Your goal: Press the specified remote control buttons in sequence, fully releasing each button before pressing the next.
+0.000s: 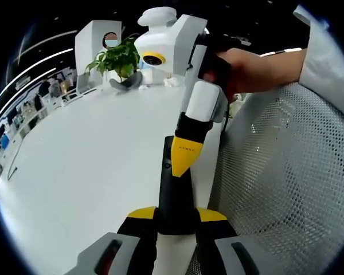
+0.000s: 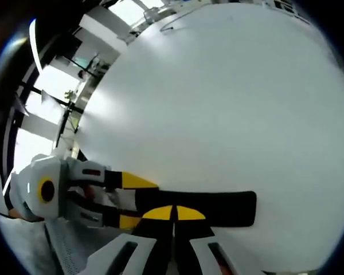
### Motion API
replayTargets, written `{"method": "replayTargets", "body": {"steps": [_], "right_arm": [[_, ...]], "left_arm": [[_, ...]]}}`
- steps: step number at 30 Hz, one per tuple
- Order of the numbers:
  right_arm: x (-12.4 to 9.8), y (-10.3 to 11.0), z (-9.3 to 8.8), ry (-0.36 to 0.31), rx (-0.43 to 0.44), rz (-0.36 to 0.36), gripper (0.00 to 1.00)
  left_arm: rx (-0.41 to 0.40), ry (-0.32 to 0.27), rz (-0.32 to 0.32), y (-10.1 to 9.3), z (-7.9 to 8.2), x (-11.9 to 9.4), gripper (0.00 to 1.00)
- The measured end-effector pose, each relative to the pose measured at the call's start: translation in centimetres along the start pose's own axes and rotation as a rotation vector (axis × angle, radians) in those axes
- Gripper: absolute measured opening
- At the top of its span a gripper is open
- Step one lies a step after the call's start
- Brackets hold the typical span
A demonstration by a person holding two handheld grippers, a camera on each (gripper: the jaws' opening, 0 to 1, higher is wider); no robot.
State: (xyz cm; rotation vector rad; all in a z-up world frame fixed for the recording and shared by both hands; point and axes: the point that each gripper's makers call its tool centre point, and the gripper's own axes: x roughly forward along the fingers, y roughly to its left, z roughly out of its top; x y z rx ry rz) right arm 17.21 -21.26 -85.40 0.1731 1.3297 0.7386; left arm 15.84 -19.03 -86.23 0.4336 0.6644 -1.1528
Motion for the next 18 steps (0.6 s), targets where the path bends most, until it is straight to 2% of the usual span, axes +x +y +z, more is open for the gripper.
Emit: {"method": "replayTargets", "body": {"steps": [5, 8, 18], "right_arm": [[0.03, -0.05, 0.01, -0.005, -0.004, 0.004, 0.0], [0.11, 0.08, 0.03, -0.017, -0.061, -0.016, 0.0], [0.16, -0.03, 0.14, -0.025, -0.101, -0.032, 0.0]], "left_arm": [[-0.01, -0.005, -0.001, 0.04, 0.02, 0.0, 0.24], [-0.015, -0.007, -0.002, 0.03, 0.02, -0.04, 0.24], [-0.01, -0.008, 0.0, 0.1, 0.04, 0.04, 0.24]]}}
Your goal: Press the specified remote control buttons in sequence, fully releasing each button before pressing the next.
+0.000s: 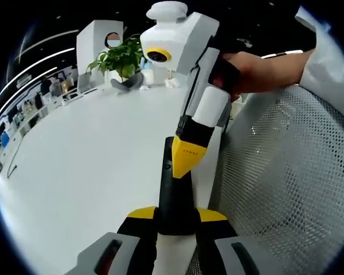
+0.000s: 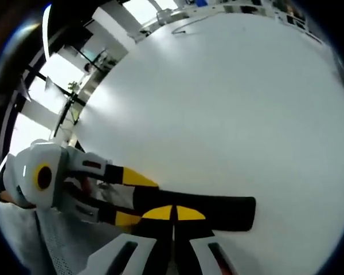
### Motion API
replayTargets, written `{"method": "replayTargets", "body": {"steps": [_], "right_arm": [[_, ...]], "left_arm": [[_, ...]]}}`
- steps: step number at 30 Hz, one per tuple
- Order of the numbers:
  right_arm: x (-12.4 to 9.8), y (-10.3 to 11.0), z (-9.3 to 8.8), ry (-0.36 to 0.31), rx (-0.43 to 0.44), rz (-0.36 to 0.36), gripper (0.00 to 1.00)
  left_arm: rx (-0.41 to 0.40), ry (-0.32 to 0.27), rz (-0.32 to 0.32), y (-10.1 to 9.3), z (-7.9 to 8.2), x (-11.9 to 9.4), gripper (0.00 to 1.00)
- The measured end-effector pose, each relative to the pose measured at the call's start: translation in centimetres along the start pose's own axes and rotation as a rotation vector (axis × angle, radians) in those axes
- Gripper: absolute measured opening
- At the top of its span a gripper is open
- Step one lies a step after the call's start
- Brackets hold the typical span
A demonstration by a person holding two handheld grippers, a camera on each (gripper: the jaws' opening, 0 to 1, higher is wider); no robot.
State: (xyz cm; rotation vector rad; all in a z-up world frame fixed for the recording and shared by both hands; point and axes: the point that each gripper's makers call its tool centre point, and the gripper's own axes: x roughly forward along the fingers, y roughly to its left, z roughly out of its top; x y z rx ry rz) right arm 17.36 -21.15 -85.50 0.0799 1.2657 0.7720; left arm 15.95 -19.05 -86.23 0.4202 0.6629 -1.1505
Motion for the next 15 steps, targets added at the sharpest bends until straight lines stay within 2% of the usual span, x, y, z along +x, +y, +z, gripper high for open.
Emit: {"method": "replayTargets", "body": {"steps": [4, 7, 15], "right_arm": [[-0.04, -0.12, 0.05, 0.001, 0.023, 0.014, 0.0], [-0.13, -0.05, 0.03, 0.003, 0.101, 0.036, 0.0], [-0.15, -0.02, 0.02, 0.011, 0.115, 0.035, 0.0]], "left_arm": [[0.0, 0.0, 0.0, 0.01, 0.01, -0.02, 0.25], [0.004, 0.001, 0.001, -0.01, 0.04, -0.03, 0.25], [0.012, 0.002, 0.001, -0.03, 0.01, -0.01, 0.25]]}}
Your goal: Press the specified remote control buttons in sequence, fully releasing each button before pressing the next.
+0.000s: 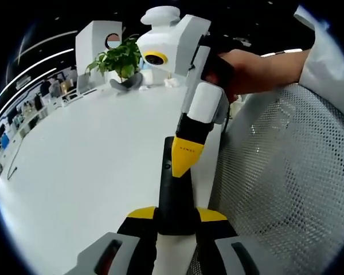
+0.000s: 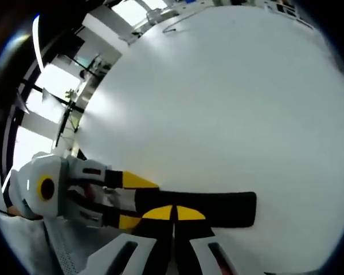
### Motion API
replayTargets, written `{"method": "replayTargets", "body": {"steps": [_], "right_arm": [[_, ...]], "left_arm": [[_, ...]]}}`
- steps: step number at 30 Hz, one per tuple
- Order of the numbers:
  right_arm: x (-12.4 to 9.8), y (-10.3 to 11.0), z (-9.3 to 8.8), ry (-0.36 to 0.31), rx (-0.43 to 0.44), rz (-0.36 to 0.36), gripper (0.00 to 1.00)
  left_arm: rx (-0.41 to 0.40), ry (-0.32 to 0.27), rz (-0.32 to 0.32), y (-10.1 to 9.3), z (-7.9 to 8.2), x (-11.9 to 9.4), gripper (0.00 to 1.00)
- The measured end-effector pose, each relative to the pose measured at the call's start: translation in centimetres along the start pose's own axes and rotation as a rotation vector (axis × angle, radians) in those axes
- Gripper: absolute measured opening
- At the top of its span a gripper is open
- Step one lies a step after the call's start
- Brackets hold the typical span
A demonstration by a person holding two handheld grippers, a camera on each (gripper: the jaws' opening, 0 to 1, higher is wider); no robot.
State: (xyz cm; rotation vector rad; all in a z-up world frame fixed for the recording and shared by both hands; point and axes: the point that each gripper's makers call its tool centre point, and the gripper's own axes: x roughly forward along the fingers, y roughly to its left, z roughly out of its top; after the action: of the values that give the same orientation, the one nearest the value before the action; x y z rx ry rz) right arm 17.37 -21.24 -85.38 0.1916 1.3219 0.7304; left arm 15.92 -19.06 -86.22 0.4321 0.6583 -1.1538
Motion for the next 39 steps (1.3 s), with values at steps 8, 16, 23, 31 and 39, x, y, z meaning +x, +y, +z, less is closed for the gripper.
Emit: {"method": "replayTargets", "body": {"steps": [8, 16, 23, 31, 39], "right_arm": [[-0.1, 1.1, 0.5, -0.027, 0.023, 0.076, 0.0], [0.7, 1.8, 0.2, -0.006, -0.029, 0.083, 0.0], [1.0, 1.5, -0.2, 0.018, -0.068, 0.053, 0.0], [0.9, 1.2, 0.3, -0.004, -0.054, 0.042, 0.0], [0.9, 1.1, 0.4, -0.016, -0.063, 0.023, 0.0]], "left_arm": [[-0.001, 0.002, -0.001, 0.0, 0.0, 0.0, 0.25], [-0.002, 0.002, 0.0, 0.0, -0.1, 0.0, 0.25], [-0.002, 0.0, 0.0, 0.0, 0.0, 0.1, 0.25], [-0.008, -0.002, 0.0, 0.1, 0.0, 0.2, 0.25], [-0.013, -0.003, 0.0, 0.1, 0.0, 0.1, 0.24]]}}
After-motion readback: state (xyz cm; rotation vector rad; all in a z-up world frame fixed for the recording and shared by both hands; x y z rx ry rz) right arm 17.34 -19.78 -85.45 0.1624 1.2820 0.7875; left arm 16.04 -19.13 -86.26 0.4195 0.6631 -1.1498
